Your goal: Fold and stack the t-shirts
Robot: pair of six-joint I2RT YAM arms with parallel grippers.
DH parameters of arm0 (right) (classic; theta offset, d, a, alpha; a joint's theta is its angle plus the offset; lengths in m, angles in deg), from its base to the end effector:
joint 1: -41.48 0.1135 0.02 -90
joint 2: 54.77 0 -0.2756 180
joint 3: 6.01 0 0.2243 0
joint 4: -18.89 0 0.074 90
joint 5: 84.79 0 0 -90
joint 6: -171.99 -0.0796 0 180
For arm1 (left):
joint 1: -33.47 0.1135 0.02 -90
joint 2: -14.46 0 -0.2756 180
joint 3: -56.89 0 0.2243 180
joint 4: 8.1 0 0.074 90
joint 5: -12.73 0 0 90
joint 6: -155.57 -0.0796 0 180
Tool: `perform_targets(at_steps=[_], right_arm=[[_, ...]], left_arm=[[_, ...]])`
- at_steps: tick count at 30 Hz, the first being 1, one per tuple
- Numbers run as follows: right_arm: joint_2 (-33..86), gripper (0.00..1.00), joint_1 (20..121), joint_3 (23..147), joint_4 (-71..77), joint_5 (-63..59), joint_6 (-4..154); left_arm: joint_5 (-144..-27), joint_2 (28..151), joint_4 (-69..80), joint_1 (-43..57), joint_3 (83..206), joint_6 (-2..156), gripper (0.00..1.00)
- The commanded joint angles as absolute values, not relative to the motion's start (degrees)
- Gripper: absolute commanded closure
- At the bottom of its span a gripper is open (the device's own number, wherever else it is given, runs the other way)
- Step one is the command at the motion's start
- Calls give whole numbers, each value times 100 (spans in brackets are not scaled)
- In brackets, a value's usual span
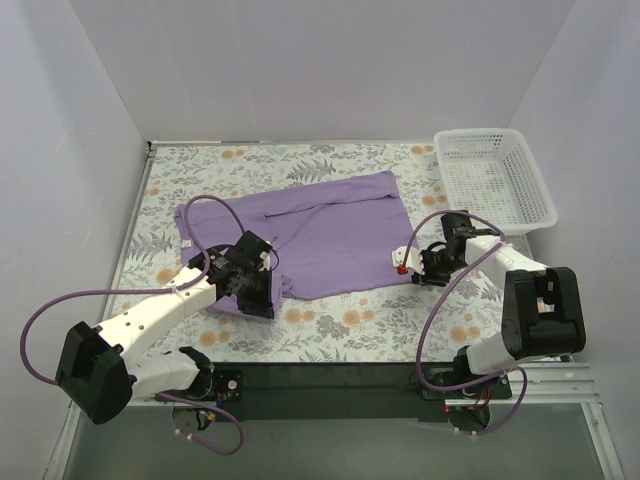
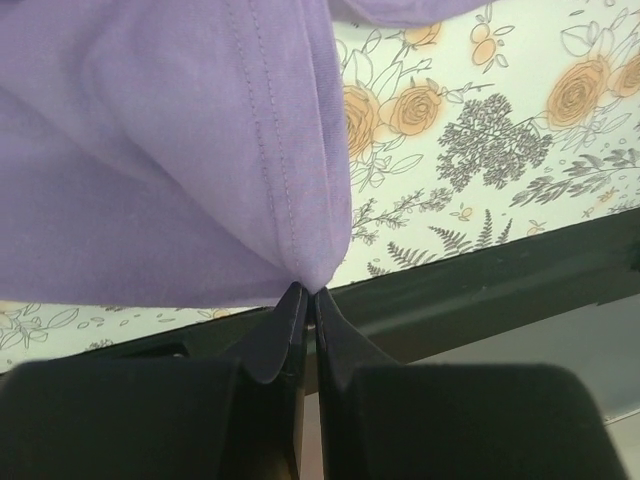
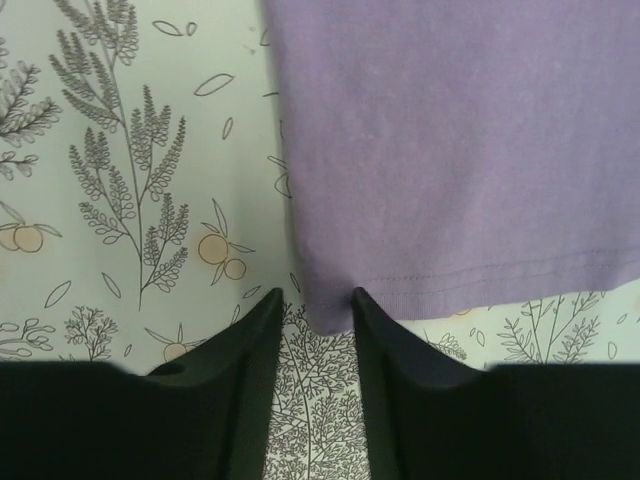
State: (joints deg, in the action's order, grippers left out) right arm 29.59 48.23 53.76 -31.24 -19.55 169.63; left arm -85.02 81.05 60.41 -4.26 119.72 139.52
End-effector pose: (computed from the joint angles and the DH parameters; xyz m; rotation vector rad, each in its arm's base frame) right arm 0.2299 0.0608 0.1533 -2.0003 1.7461 0.2124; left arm 0.1365 -0.1192 0.2061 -0.9136 2.8967 -0.5075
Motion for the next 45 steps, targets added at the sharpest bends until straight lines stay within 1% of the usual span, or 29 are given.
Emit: perform_targets(at_steps=[1,3,4,5,6,7,12,21,26,34,40,45], right_arm=[[3153,63,4851,5355,-2915,-1844,16839],[3198,75,4851,5337,-2933,-1817,16830],[3172,86,4851,5302,-2968,-1817,16839],[3154,92,4843,5276,-2977,-1817,16839],[3067,97,4851,5249,-2968,-1817,16804],[3022,99,4851,5249,-2977,-1835,16751],[2829,99,4816,5521,-3187,-1835,16295],[3082,99,4562,6188,-3381,-1914,15645],[3329,99,4439,6321,-3390,-1782,15564],[3444,99,4342,6295,-3390,-1782,15555],[3382,99,4236,6339,-3407,-1747,15573],[3479,99,4210,6462,-3469,-1694,15582]], left_arm=[[-8414,7906,6322,-458,11934,13974,100],[-8281,7897,6419,-414,11934,14036,100],[-8255,7889,6446,-388,11934,14062,100],[-8185,7889,6472,-327,11934,14097,100],[-8123,7880,6524,-283,11943,14106,100],[-8088,7871,6542,-248,11960,14115,100],[-7939,7775,6814,69,12136,14089,100],[-8053,7467,7385,684,12329,13948,100],[-8061,7353,7631,702,12566,14080,100],[-7798,7142,8177,711,13340,14212,100],[-7798,6984,8274,711,13182,14264,100],[-7447,6860,8458,711,13322,14352,100]])
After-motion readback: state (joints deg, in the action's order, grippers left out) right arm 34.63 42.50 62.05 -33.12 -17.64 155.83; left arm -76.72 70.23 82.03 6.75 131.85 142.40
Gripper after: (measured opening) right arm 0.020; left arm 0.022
